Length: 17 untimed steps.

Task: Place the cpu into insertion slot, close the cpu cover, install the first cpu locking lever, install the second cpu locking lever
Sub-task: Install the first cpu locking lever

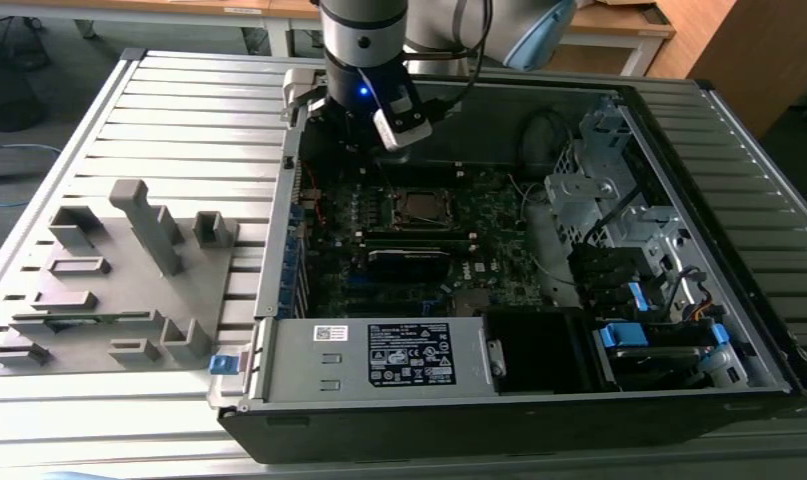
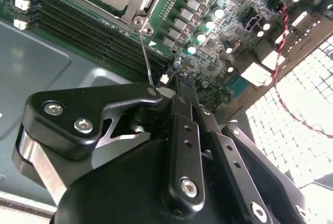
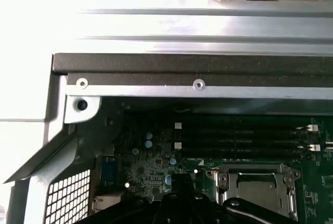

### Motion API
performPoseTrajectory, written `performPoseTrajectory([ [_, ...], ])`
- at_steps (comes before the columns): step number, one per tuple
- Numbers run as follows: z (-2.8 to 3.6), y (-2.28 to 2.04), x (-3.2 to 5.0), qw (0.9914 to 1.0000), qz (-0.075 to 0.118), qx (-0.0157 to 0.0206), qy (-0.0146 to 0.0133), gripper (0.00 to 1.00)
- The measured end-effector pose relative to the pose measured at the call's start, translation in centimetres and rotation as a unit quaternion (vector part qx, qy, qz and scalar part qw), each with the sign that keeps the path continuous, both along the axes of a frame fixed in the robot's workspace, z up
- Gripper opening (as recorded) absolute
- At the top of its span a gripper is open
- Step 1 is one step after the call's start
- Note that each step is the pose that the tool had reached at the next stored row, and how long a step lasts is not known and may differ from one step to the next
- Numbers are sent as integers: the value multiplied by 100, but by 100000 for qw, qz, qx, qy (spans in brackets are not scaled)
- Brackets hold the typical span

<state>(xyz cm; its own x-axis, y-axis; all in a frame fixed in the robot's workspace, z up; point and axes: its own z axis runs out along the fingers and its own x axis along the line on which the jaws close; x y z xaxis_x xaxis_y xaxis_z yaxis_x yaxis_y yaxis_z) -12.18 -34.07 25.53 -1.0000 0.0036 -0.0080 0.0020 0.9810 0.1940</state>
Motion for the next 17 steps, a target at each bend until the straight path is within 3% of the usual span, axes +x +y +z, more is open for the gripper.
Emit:
performPoseTrajectory([
  [4,-8,12,-6,100000,4,124,-4,11],
  [13,-35,129,-11,100000,1,263,-6,11],
  [17,-38,141,12,100000,8,268,0,11],
])
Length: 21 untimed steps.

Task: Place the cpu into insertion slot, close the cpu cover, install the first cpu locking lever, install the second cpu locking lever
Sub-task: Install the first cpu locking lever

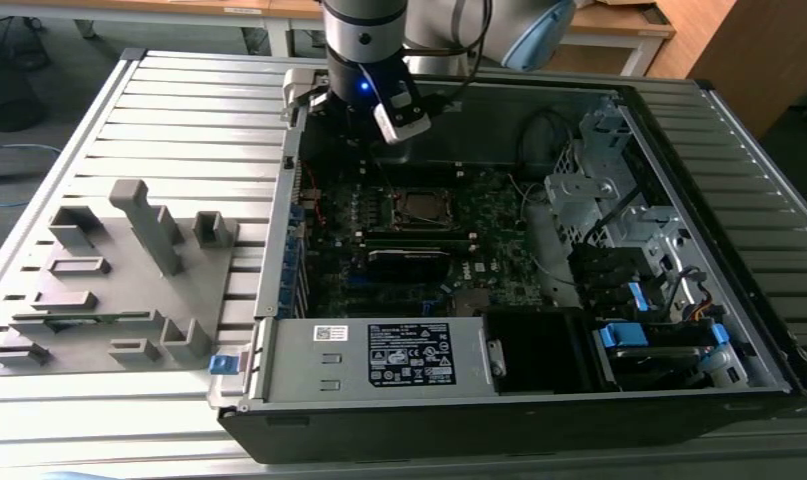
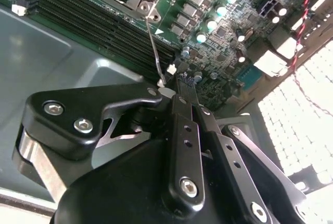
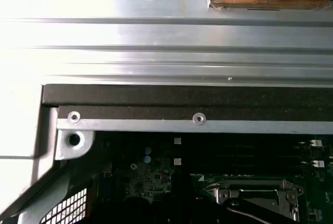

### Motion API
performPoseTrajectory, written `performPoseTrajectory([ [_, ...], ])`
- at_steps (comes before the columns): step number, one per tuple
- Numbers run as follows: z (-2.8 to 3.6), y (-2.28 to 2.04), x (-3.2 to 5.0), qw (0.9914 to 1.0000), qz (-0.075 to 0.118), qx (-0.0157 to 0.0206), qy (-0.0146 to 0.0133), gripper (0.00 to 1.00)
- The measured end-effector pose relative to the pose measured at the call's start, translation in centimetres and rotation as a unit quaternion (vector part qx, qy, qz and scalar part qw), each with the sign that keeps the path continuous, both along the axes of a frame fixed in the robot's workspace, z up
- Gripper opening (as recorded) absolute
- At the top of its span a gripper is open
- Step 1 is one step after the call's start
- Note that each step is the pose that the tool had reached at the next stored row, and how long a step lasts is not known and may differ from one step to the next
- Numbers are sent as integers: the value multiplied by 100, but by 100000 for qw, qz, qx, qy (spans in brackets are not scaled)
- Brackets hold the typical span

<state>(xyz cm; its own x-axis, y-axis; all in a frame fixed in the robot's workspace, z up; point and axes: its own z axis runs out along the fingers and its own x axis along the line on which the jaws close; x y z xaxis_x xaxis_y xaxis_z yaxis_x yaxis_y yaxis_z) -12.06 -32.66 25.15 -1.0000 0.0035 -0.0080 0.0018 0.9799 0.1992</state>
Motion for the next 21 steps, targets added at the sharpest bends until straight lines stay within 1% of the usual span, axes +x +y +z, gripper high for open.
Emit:
performPoseTrajectory([
  [4,-1,3,71,100000,-8,4,-5,11],
  [12,0,5,244,100000,-16,4,-4,11],
  [17,0,6,310,100000,-19,3,-1,11],
  [21,0,6,333,100000,-18,2,-4,11],
])
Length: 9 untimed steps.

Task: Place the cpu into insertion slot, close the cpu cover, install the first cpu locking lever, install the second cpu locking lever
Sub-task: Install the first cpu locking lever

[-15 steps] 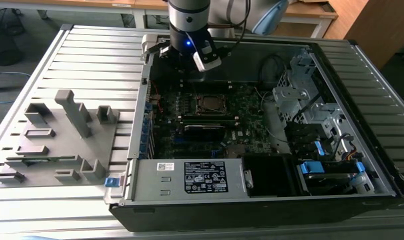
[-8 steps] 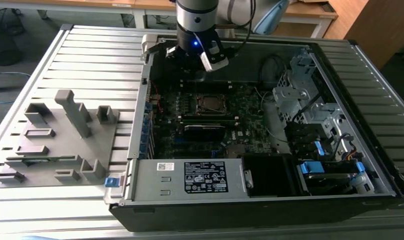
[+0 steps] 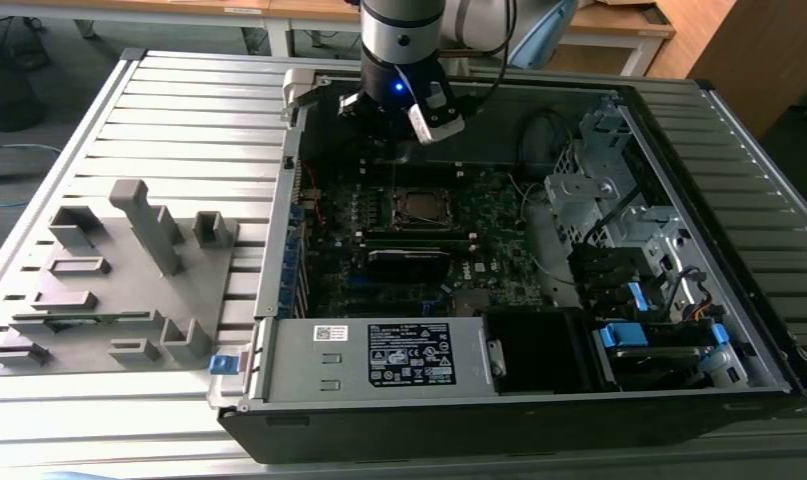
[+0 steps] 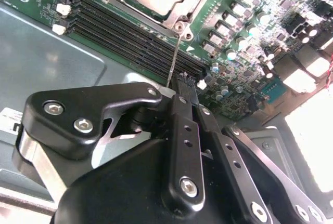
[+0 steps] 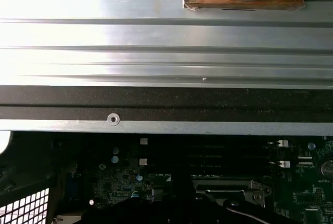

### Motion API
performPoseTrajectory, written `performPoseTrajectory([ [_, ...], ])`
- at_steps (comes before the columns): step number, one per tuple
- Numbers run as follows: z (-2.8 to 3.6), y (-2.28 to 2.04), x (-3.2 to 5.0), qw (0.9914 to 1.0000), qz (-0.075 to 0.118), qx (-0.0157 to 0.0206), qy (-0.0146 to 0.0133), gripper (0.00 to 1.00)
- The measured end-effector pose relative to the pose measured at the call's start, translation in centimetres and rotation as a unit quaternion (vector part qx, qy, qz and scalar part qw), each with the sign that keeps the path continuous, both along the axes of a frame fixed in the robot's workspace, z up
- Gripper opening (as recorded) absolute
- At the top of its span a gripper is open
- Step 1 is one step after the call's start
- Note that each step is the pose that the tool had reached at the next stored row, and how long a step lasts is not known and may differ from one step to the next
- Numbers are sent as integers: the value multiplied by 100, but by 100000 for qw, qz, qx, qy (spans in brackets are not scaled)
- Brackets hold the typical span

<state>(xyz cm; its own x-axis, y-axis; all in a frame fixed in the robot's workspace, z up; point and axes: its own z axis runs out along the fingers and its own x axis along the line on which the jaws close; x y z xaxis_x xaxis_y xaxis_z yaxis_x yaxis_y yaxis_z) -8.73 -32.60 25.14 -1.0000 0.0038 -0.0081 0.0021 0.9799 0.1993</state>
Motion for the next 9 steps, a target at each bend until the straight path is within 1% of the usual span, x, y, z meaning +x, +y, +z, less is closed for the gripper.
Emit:
performPoseTrajectory([
  [9,0,0,18,100000,13,-3,5,11],
])
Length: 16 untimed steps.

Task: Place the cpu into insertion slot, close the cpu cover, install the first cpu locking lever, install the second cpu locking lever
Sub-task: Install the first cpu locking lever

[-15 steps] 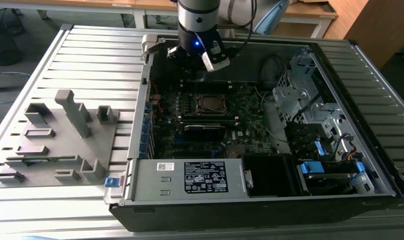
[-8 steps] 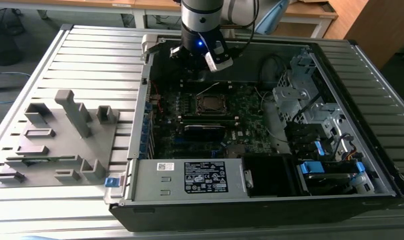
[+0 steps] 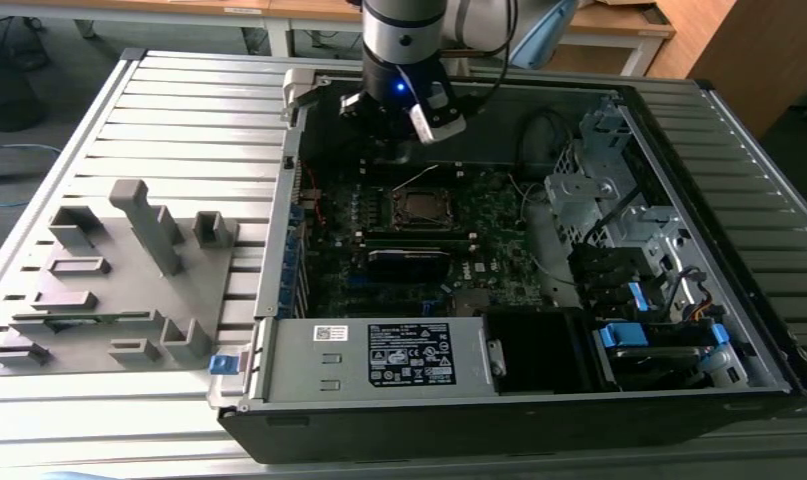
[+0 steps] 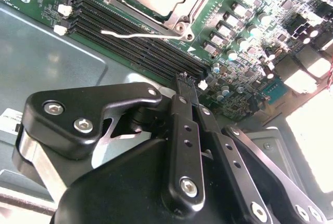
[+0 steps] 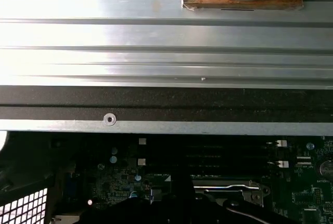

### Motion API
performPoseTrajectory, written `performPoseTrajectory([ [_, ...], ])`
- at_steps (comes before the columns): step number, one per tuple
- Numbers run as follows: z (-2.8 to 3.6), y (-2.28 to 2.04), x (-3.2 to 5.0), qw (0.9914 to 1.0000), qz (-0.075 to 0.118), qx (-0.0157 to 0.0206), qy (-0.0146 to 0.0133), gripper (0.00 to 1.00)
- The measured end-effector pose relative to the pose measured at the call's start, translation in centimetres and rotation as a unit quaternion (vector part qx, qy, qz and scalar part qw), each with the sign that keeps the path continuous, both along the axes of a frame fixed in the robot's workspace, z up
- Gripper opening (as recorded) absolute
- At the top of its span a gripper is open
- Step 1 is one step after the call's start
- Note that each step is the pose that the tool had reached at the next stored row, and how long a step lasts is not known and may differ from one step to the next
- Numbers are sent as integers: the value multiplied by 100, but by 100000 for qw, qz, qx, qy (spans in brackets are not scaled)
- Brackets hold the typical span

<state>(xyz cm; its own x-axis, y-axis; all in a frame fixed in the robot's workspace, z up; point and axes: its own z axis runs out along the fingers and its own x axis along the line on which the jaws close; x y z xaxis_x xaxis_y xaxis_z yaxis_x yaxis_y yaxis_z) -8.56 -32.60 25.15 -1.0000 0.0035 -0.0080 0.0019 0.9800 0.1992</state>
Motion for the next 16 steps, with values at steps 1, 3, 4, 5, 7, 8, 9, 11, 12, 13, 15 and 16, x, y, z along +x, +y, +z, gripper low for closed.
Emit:
performPoseTrajectory([
  [1,0,0,5,100000,-8,-2,0,11],
  [3,-2,0,22,100000,-12,6,-4,11],
  [4,-2,0,32,100000,-11,0,-3,11],
  [5,-2,0,45,100000,-13,1,-4,11],
  [7,-3,0,73,100000,-14,-26,0,11],
  [8,-3,0,85,100000,-21,-84,-1,11],
  [9,-4,0,96,100000,-36,-194,-4,11],
  [11,-4,0,117,99998,-118,-587,-3,11],
  [12,-4,1,127,99997,-154,-772,-4,11],
  [13,-5,1,137,99995,-196,-979,-7,11],
  [15,-6,3,152,99990,-261,-1389,-6,11],
  [16,-10,4,158,99989,-281,-1458,-7,11],
])
